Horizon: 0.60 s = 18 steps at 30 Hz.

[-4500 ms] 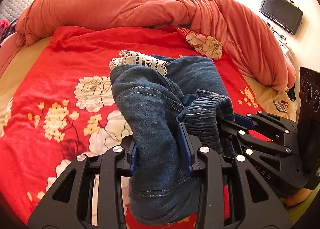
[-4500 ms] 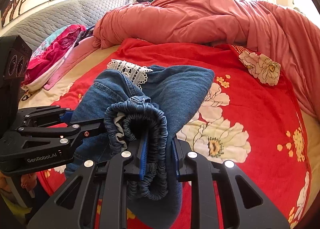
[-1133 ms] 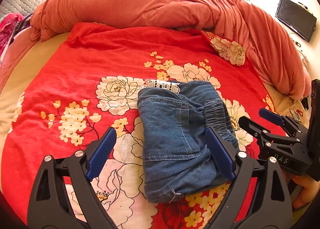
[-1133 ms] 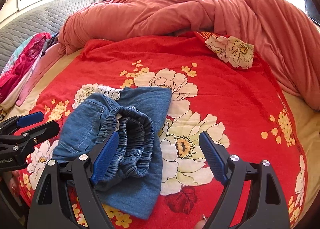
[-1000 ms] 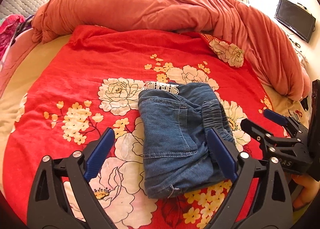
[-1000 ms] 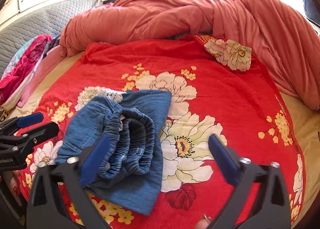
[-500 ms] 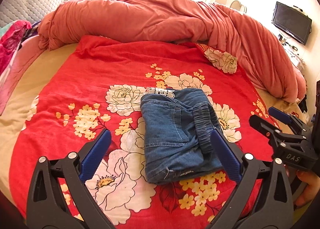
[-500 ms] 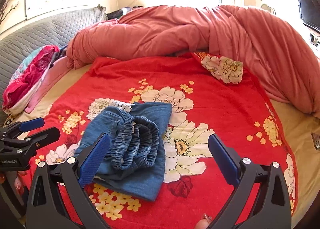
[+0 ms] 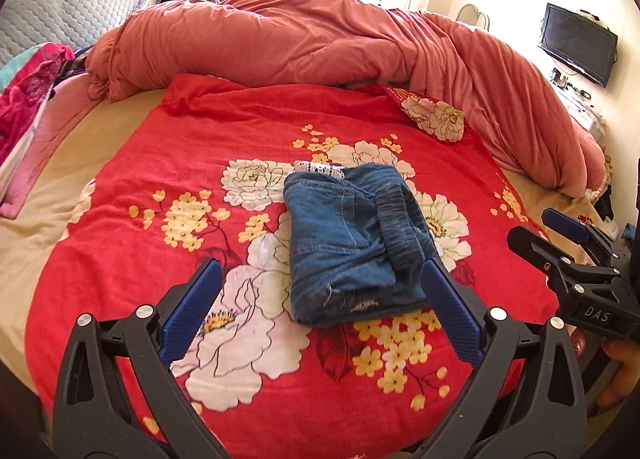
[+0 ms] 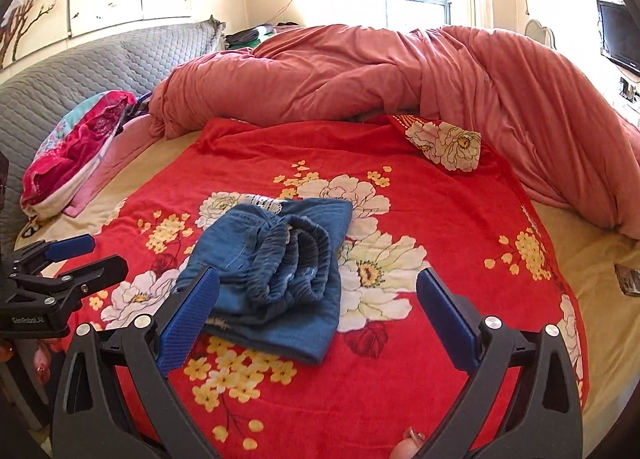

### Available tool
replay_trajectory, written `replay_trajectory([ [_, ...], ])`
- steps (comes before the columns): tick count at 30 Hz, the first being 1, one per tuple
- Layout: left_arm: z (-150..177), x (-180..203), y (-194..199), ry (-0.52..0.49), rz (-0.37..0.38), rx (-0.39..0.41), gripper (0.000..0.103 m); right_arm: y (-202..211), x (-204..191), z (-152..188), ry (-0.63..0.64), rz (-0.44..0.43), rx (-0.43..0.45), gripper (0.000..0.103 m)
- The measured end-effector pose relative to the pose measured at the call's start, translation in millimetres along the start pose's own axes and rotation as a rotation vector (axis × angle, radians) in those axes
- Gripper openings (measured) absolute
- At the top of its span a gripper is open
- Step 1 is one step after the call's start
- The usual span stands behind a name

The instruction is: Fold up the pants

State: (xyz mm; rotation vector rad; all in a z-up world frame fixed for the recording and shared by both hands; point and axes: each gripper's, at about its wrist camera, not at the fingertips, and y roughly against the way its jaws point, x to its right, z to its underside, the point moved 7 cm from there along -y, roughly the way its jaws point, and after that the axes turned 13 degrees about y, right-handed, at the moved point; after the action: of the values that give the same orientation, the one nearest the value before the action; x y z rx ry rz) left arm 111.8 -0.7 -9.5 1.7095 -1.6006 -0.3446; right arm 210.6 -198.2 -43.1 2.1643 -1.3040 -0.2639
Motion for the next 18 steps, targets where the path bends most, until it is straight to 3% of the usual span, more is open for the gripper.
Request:
replay_trajectory([
  [9,19.3,-5.4,13.5,0.005,-0.007,0.009,0.094,21.4,-14.4,18.9,0.022,-0.001,0.009,0.098],
  [18,46.5,-13.2,14.9,0.011,-0.023,-0.006,0.094,23.6,-20.7,53.7,0.016,0.005,-0.043,0.098],
])
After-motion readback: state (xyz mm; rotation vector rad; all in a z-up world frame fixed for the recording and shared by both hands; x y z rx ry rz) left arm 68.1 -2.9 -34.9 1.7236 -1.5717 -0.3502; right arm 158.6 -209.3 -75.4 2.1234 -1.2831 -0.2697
